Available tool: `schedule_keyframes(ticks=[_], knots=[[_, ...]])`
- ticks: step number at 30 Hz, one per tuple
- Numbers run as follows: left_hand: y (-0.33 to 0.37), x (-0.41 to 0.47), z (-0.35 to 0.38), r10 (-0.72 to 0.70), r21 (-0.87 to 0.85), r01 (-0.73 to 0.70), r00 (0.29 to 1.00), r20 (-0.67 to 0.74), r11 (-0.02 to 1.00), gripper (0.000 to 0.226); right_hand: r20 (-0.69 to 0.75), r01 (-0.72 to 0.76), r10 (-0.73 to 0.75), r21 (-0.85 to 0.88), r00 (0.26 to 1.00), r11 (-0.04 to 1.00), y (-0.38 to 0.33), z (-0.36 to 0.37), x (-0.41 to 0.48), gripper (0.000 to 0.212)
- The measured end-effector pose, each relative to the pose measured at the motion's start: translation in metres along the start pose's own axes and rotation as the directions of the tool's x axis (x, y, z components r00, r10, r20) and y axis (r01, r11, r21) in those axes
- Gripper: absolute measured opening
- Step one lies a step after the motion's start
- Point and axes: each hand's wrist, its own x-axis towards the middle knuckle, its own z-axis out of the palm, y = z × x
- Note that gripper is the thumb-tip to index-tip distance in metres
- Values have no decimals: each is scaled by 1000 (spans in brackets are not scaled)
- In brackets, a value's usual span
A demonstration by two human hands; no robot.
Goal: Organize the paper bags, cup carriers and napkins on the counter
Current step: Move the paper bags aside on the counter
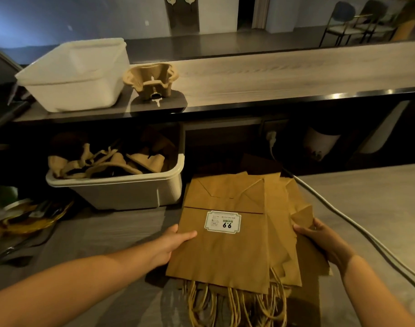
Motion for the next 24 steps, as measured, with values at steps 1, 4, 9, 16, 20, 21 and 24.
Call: schedule_keyframes(ticks=[1,4,9,16,20,21,24], knots=[[-2,-2,0,19,-2,-19,1000,-9,1000,46,8,-6,6,-7,1000,1000,3,-2,-3,54],[-8,-7,-4,66,-16,-67,997,-49,998,36,20,-23,24,-56,1000,998,14,-12,-13,42],[8,3,-6,20,-64,-23,999,-42,998,48,-89,-70,51,-228,995,971,18,-15,-10,42],[39,28,7,15,27,-15,1000,3,1000,78,-430,116,-339,-465,837,878,-15,9,4,68],[44,33,8,12,66,-13,1000,9,998,84,-198,268,-519,-675,832,687,-52,39,19,53],[47,35,8,18,72,-19,1000,15,997,83,-123,295,-509,-691,852,660,-60,48,25,52],[53,34,15,27,92,-32,998,51,995,79,-18,233,-407,-796,913,558,-66,63,33,57]])
